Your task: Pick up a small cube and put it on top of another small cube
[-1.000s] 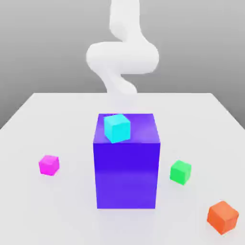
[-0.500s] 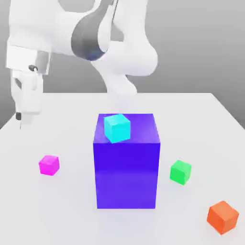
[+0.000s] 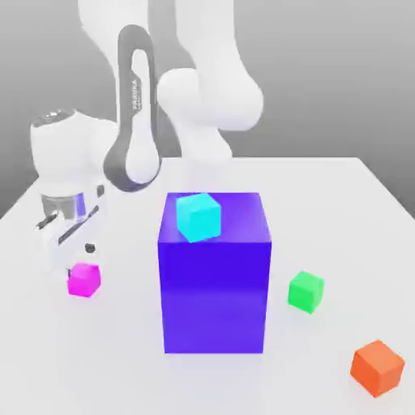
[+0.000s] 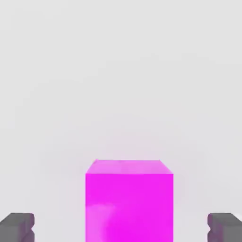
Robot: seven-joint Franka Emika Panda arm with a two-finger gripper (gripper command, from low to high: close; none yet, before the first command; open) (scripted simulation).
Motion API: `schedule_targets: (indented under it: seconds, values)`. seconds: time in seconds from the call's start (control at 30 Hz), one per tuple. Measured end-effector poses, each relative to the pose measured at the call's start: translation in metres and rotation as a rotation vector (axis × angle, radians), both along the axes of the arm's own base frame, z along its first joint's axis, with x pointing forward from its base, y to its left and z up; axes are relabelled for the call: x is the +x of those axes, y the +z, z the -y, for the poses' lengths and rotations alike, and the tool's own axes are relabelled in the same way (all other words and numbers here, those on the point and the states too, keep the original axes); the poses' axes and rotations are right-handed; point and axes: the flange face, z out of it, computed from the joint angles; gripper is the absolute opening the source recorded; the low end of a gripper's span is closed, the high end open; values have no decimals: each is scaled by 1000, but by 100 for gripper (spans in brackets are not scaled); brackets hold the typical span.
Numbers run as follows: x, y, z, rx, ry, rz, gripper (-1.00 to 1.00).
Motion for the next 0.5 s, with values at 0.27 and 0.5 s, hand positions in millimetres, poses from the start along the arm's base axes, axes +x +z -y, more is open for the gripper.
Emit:
schedule_targets:
  seconds: [0.27, 0.5]
  values:
    - [-2, -21, -2, 1, 1, 2, -100]
    - [0, 14, 0, -1, -1, 1, -100]
